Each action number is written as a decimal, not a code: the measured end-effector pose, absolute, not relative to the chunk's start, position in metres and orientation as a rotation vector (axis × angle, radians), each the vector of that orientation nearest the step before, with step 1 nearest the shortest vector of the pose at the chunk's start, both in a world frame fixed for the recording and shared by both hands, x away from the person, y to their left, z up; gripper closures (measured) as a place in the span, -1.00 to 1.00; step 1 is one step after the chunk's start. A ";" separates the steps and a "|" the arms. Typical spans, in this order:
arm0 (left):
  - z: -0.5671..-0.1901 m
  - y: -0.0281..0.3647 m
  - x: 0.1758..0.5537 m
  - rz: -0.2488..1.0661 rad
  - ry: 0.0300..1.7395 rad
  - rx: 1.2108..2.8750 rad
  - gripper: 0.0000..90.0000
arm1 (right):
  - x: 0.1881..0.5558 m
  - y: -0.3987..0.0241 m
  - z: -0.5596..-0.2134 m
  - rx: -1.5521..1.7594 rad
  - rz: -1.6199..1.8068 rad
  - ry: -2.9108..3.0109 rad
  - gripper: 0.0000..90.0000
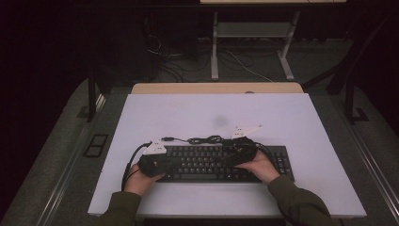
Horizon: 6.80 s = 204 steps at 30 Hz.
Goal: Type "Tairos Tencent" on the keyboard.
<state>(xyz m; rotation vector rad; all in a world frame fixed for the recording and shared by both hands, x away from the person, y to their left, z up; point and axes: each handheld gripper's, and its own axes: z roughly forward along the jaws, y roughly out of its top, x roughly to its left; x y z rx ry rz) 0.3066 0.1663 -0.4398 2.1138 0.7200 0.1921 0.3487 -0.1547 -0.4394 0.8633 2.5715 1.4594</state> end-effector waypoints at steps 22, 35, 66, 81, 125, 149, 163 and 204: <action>-0.430 0.171 0.304 0.212 0.716 2.081 0.94 | 0.349 -0.155 -0.440 0.862 1.463 2.578 -0.61; -0.426 0.162 0.298 0.197 0.681 2.075 0.93 | 0.350 -0.157 -0.439 0.876 1.434 2.554 -0.74; -0.436 0.125 0.286 0.083 0.576 2.140 0.93 | 0.349 -0.156 -0.437 0.859 1.426 2.561 -0.74; -0.440 0.123 0.286 0.070 0.568 2.165 0.93 | 0.349 -0.156 -0.437 0.860 1.422 2.561 -0.74; -0.431 0.135 0.290 0.099 0.605 2.103 0.64 | 0.349 -0.158 -0.436 0.876 1.459 2.561 -0.74; -0.433 0.142 0.298 0.157 0.680 2.045 -0.31 | 0.341 -0.158 -0.423 0.839 1.514 2.608 0.08; -0.434 0.140 0.299 0.163 0.688 2.045 -0.39 | 0.322 -0.153 -0.422 0.775 1.485 2.661 0.83; -0.424 0.133 0.305 0.179 0.684 2.010 -0.20 | 0.308 -0.207 -0.438 0.766 1.243 2.761 0.99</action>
